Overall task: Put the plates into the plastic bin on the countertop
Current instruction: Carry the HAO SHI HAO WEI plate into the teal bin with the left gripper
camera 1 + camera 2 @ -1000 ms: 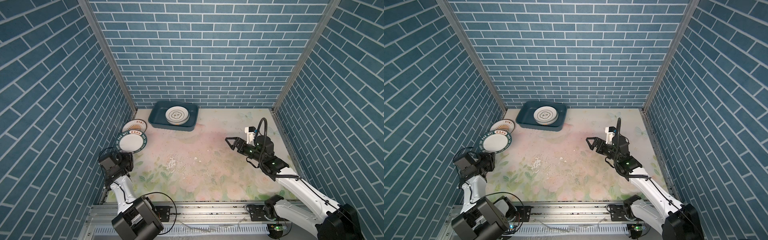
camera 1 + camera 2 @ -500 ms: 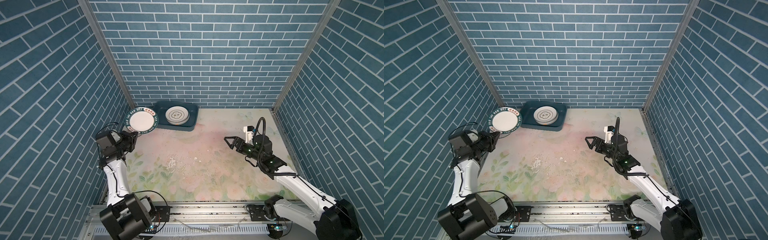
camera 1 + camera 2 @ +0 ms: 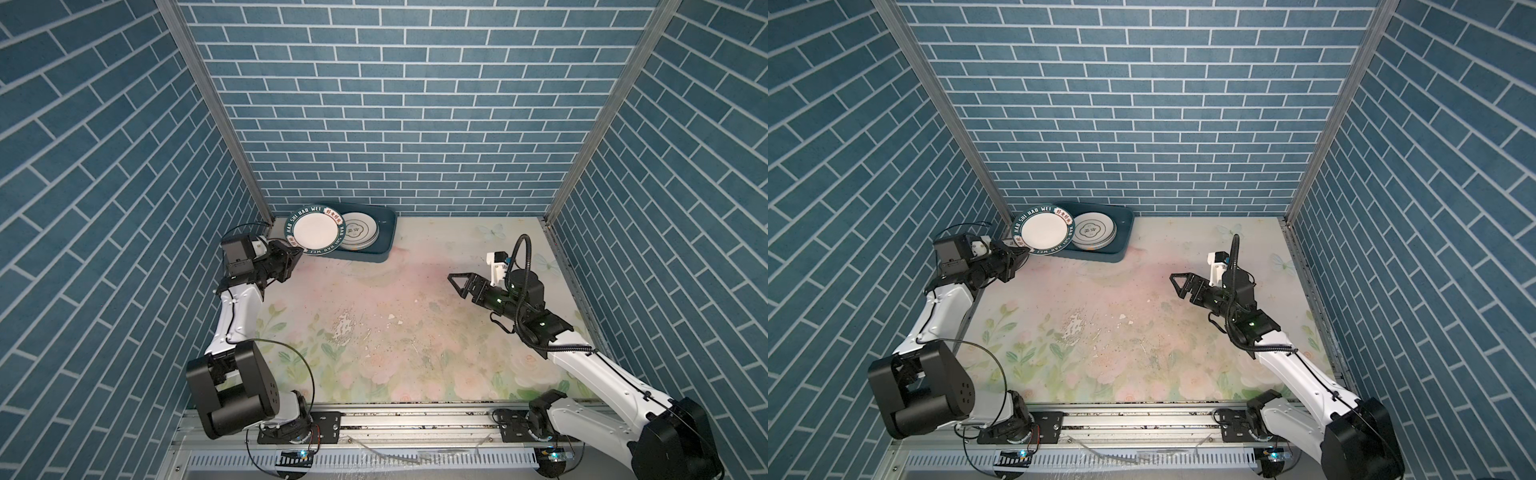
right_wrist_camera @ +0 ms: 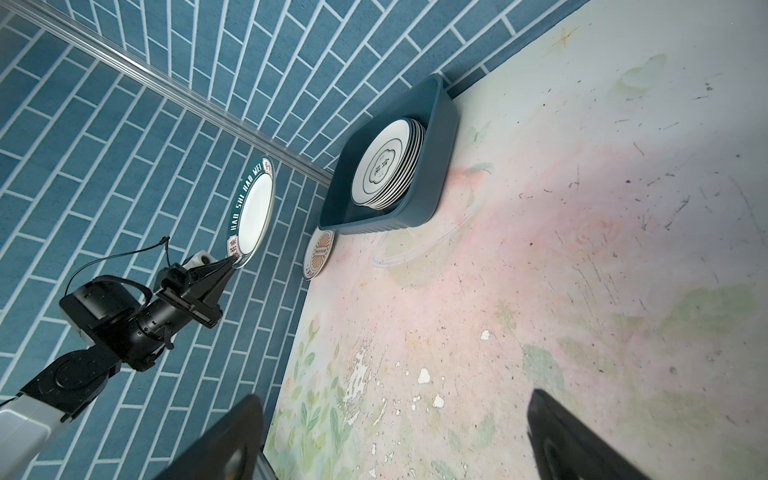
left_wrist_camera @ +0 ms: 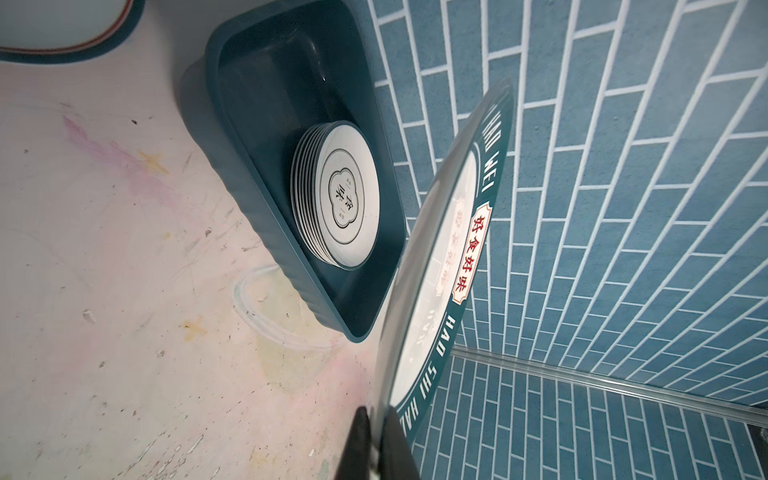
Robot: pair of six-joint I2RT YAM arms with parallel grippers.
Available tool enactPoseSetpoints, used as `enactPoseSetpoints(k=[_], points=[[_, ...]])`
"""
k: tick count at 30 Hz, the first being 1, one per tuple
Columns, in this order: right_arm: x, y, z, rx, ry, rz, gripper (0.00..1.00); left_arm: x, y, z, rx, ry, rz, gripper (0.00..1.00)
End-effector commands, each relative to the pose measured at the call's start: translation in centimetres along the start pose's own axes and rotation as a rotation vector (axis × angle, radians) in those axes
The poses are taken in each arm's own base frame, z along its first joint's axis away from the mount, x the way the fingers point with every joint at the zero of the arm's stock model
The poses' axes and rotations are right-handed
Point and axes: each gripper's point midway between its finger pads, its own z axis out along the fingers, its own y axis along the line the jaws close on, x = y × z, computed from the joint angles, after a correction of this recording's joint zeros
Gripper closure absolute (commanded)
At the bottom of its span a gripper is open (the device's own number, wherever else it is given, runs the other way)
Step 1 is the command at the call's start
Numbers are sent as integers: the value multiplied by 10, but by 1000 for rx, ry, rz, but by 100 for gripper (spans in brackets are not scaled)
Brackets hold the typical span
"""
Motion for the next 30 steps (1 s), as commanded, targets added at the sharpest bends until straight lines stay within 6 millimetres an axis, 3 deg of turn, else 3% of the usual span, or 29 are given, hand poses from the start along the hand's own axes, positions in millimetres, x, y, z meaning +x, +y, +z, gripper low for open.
enactPoseSetpoints(k=[1,9,30], points=[[-10,13,2,-31,-12,-48,1,-7,-23,12,47,-9,75,100],[-10,8,12,-14,4,-56,1,-7,-20,66,4,66,73,100],[-8,-13,21,72,38,-59,2,-15,10,188,-110,159,60,100]])
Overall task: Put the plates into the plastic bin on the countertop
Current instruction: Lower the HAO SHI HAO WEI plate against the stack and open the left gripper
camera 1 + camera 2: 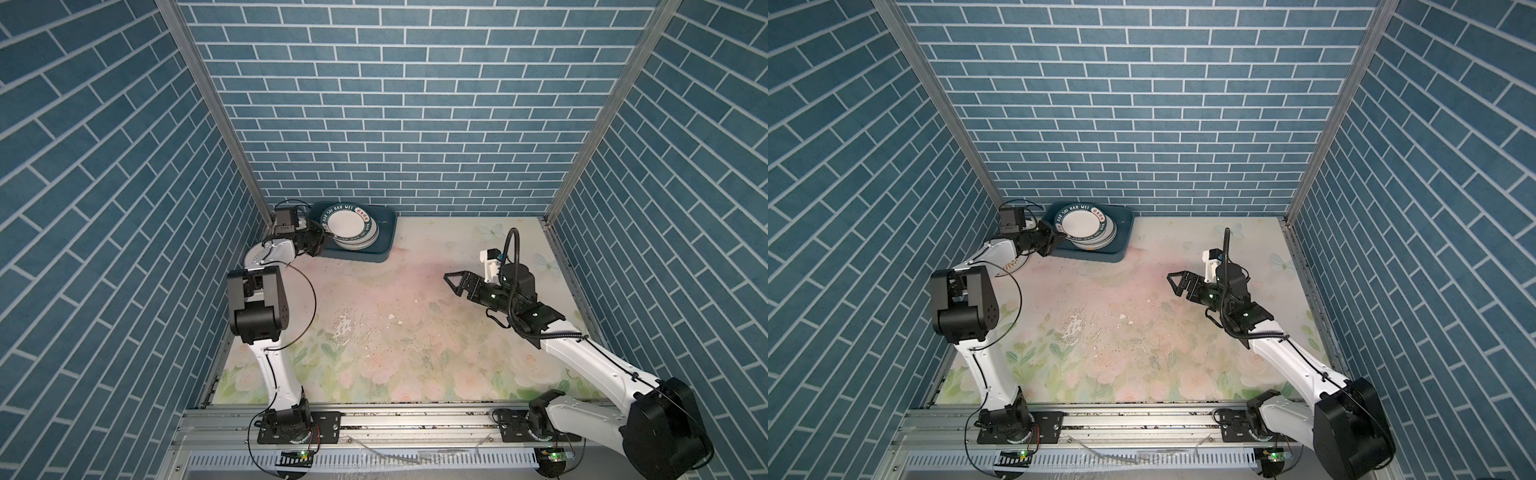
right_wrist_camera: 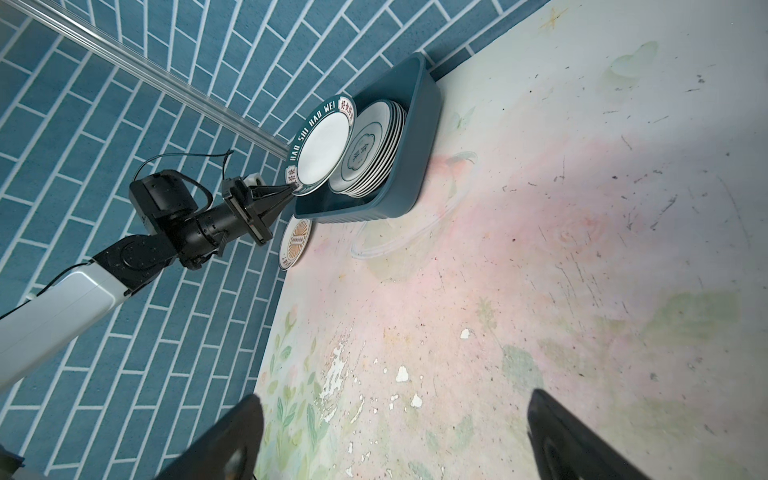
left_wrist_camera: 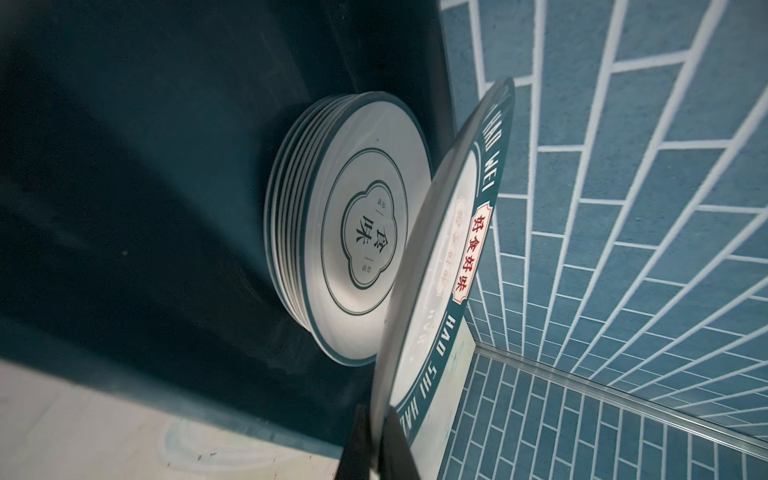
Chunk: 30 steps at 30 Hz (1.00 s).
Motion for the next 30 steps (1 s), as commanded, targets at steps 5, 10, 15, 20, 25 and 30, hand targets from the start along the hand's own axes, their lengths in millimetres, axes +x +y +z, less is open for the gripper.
enactPoseSetpoints(k=[5,10,15,20,25,30], points=[[-8,-3,8,29,9,-24,2,-5,-13,36,11,21,41,100],[-7,-8,14,42,19,-17,1,-11,-9,46,3,11,31,100],[-7,-12,17,52,25,-11,2,-8,-2,52,-15,24,30,100],[-6,-13,20,54,31,-9,2,-7,6,52,-41,23,35,100],[-7,-14,20,57,30,-7,1,-4,11,53,-61,38,35,90],[-7,-15,19,60,24,-5,2,-5,13,52,-77,37,41,86]])
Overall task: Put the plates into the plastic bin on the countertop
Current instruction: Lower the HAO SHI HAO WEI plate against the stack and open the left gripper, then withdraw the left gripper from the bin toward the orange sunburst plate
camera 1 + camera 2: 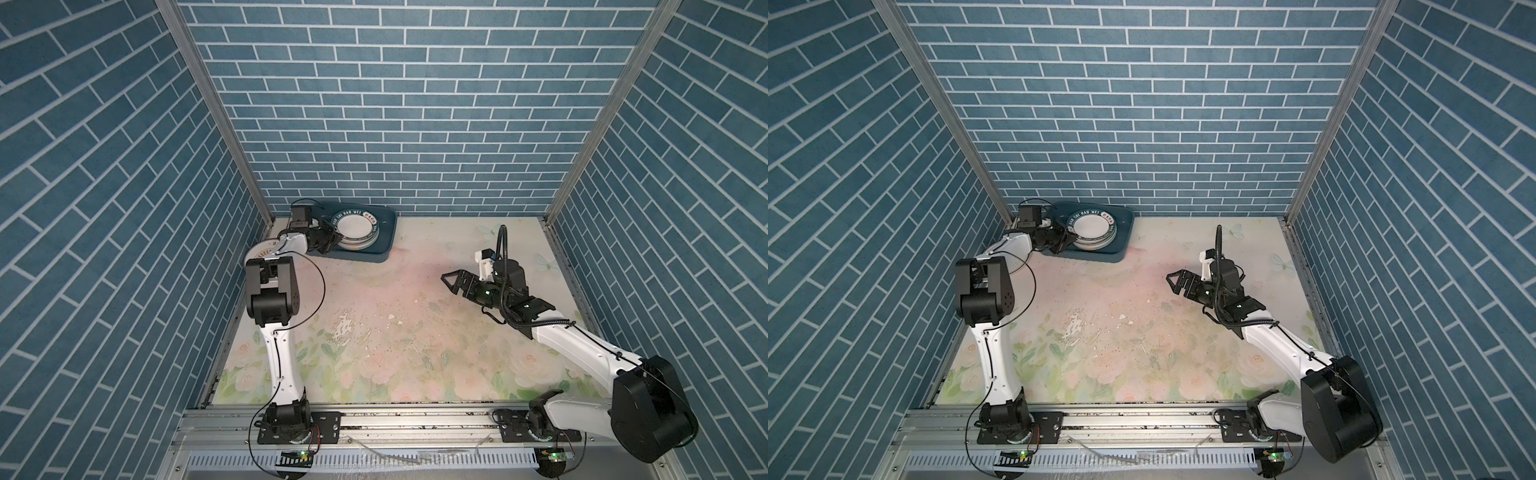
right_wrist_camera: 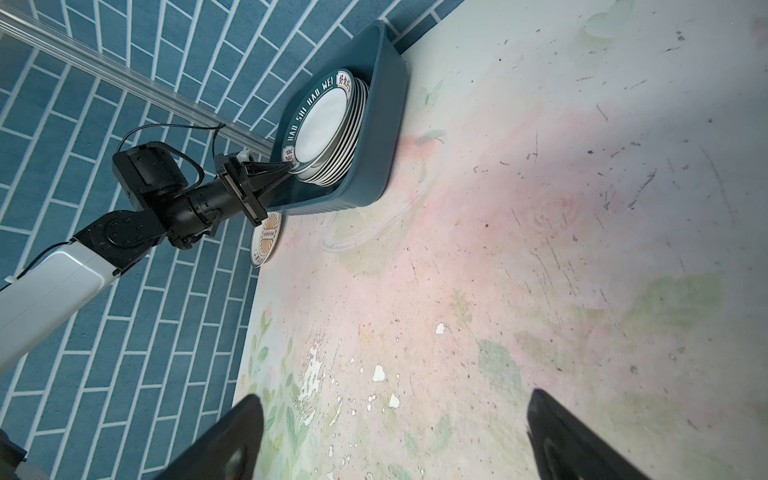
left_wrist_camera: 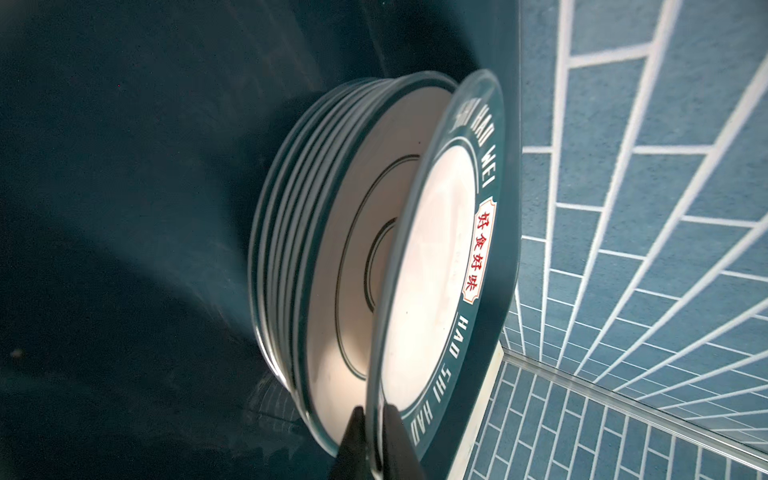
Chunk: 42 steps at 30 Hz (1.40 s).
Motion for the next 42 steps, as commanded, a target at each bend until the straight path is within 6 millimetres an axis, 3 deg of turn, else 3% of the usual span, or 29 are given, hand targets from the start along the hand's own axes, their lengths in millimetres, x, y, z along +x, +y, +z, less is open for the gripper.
enactPoseSetpoints(k=[1,6,14,26,31,36,42], points=[[-13,8,-3,-9,-32,-40,2,-2,-2,2,-15,2,34,84],[-14,7,-5,2,-44,-40,2,-3,2,2,-43,1,43,72],[-16,8,-3,-3,-45,-38,1,-2,7,1,-88,4,79,62],[-17,4,-1,14,-48,-34,1,-8,4,-17,-193,-35,211,49],[-17,7,-2,4,-47,-34,2,-11,-8,-46,-199,-131,272,39],[-17,10,-10,-11,-69,-22,2,-9,-21,-88,-216,-238,328,22],[-17,16,-29,-33,-109,-12,1,0,-15,-139,-193,-378,312,15]])
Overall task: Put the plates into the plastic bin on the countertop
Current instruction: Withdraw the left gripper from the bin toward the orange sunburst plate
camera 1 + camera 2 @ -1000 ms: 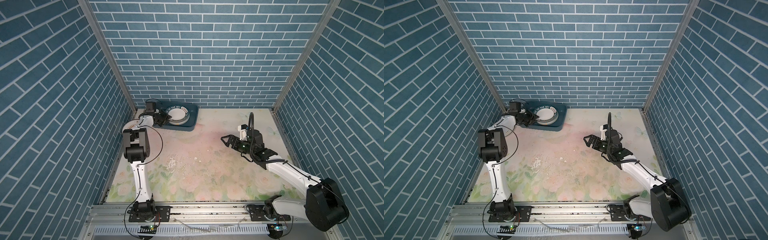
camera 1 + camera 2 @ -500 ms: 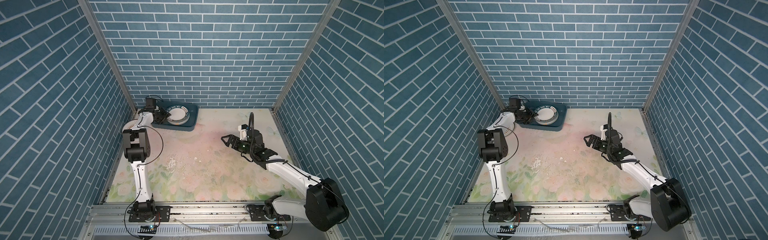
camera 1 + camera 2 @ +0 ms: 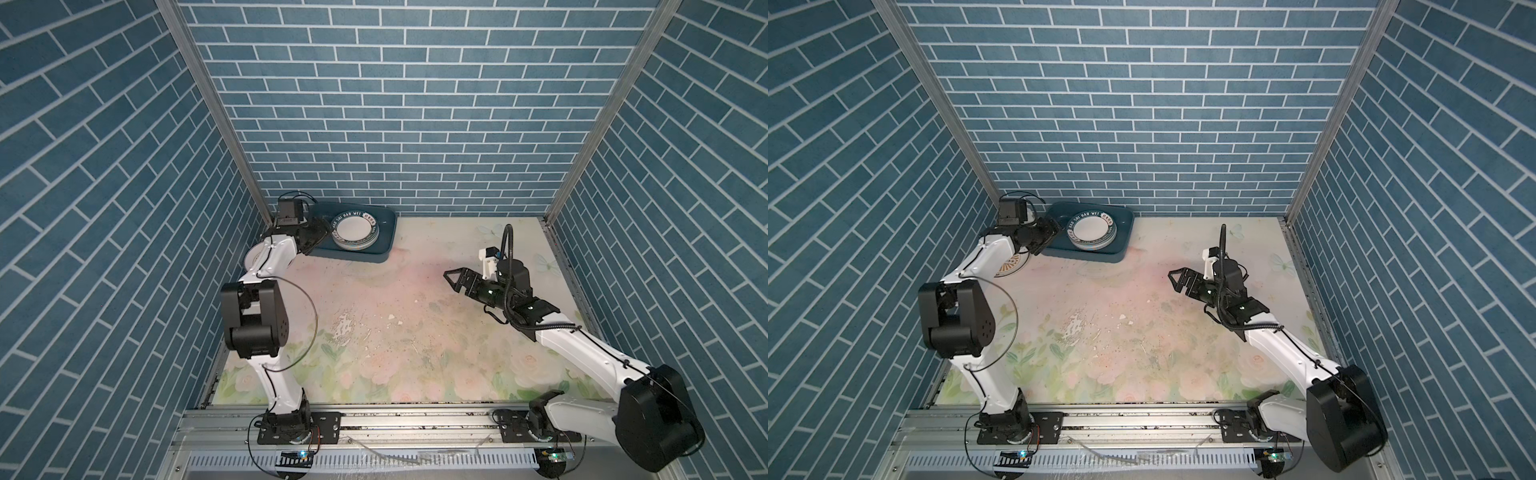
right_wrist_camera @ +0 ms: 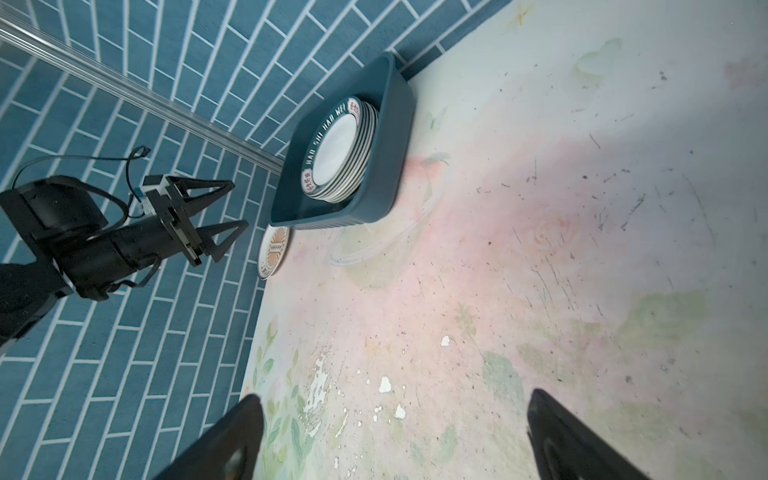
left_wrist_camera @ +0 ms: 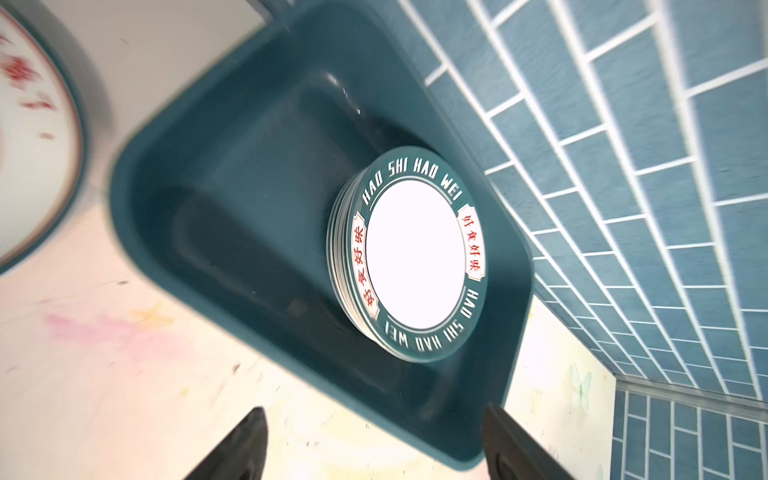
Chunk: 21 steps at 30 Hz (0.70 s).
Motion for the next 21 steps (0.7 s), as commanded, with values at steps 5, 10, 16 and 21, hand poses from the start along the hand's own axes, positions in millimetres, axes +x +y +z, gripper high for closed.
enactPoseSetpoints(k=[5,10,16,21], points=[[-4,7,-29,-23,-78,11,2,-9,40,-56,-32,-178,-71,5],[-5,15,-38,-60,-96,20,2,0,87,-85,-41,-229,-179,0],[-2,20,-37,-98,-93,41,2,21,146,-93,-50,-244,-347,1],[1,15,-32,-88,-86,49,2,25,171,-86,-38,-261,-440,0]])
